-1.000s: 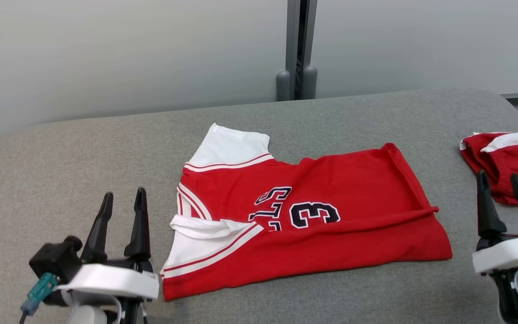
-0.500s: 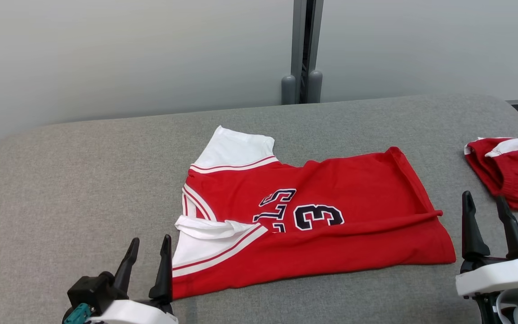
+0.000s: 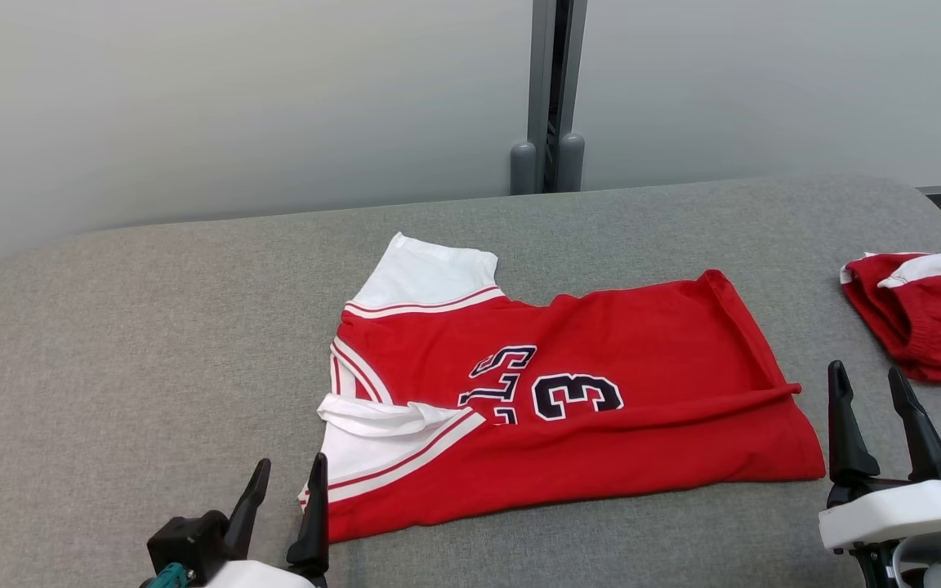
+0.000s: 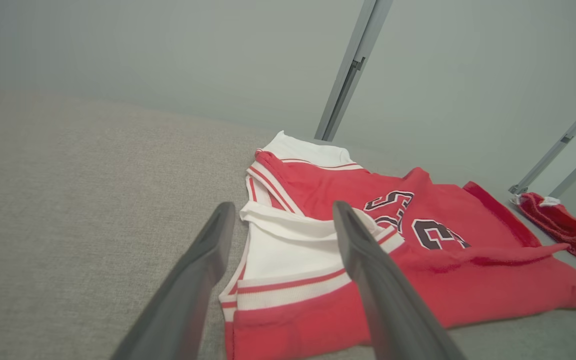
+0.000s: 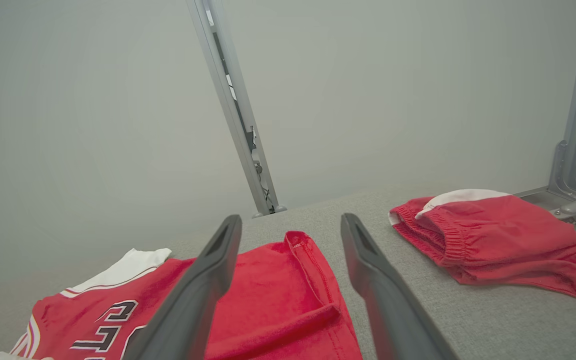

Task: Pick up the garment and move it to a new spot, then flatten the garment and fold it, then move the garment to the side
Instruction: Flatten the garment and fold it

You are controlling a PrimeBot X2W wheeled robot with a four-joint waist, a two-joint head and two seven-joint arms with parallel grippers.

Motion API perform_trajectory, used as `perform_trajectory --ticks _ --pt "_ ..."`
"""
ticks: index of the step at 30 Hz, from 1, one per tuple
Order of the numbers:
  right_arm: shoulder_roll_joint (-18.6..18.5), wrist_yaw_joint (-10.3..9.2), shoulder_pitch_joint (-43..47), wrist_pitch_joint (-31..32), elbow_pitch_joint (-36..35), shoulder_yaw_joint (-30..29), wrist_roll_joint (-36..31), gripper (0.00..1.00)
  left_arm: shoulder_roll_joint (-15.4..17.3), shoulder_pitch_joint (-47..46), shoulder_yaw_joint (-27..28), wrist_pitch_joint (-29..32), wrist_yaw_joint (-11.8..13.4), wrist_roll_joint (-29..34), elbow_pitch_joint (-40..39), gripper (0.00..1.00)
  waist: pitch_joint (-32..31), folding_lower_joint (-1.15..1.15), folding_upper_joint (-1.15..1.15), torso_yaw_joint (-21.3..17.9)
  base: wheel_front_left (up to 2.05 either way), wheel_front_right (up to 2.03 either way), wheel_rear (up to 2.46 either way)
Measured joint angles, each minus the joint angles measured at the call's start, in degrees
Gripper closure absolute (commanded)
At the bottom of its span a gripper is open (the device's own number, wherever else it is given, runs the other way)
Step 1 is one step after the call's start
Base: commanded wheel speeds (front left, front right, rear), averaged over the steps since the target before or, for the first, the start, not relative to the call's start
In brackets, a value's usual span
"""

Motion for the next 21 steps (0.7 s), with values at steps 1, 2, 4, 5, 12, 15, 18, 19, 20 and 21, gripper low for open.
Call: perform_trajectory --ticks 1,2,4,5,12,15,18,19,20,21 --pt "-0.01 0.0 -0.01 0.0 0.05 0.01 0.0 0.0 0.01 -0.02 -0.14 0.0 0.1 0.0 0.32 0.0 0.01 0.0 0.0 -0.08 0.0 0.0 0.0" --pt "-0.03 0.0 -0.01 0.0 0.22 0.02 0.0 0.0 0.01 -0.05 -0.42 0.0 0.13 -0.04 0.88 0.0 0.03 0.0 0.0 -0.16 0.0 0.0 0.0" --pt "-0.08 0.0 -0.01 0.0 0.44 0.18 0.0 0.0 -0.01 -0.12 -0.74 0.0 0.08 -0.21 1.44 0.0 0.05 0.0 0.0 -0.29 0.0 0.0 0.0" --pt "-0.09 0.0 -0.01 0.0 0.57 0.26 0.0 0.0 0.0 -0.25 -0.85 0.0 0.05 -0.67 1.72 0.0 0.07 0.0 0.0 -0.37 0.0 0.0 0.0" --pt "-0.23 0.0 -0.15 0.0 1.01 0.94 0.21 0.0 -0.02 -1.84 -3.15 0.0 0.76 -1.8 7.53 0.0 0.49 0.0 0.0 -1.01 0.0 0.0 0.0" --pt "-0.31 0.0 -0.28 0.0 1.02 0.9 0.38 0.0 -0.01 -2.82 -4.16 0.0 1.37 -2.78 11.05 0.0 0.73 0.0 0.0 -1.36 0.0 0.0 0.0" --pt "-0.33 0.0 -0.31 0.0 1.14 1.0 0.45 0.0 -0.05 -4.21 -5.32 0.01 2.19 -4.48 15.06 0.0 0.94 0.0 0.0 -1.74 0.0 0.0 0.0" --pt "-0.35 0.0 -0.32 0.0 1.2 1.04 0.46 0.0 -0.03 -4.77 -5.49 0.0 2.75 -5.17 16.19 0.0 1.0 0.0 0.0 -1.87 0.0 0.0 0.0" --pt "-0.35 0.0 -0.32 0.0 1.23 1.1 0.47 0.0 0.02 -5.31 -5.87 0.0 3.03 -5.78 17.31 0.0 1.06 0.0 0.0 -1.99 0.0 0.0 0.0" --pt "-0.35 0.0 -0.32 0.0 1.27 1.1 0.49 0.0 0.04 -5.83 -6.49 0.0 3.25 -6.31 18.47 0.0 1.11 0.0 0.0 -2.12 0.0 0.0 0.0"
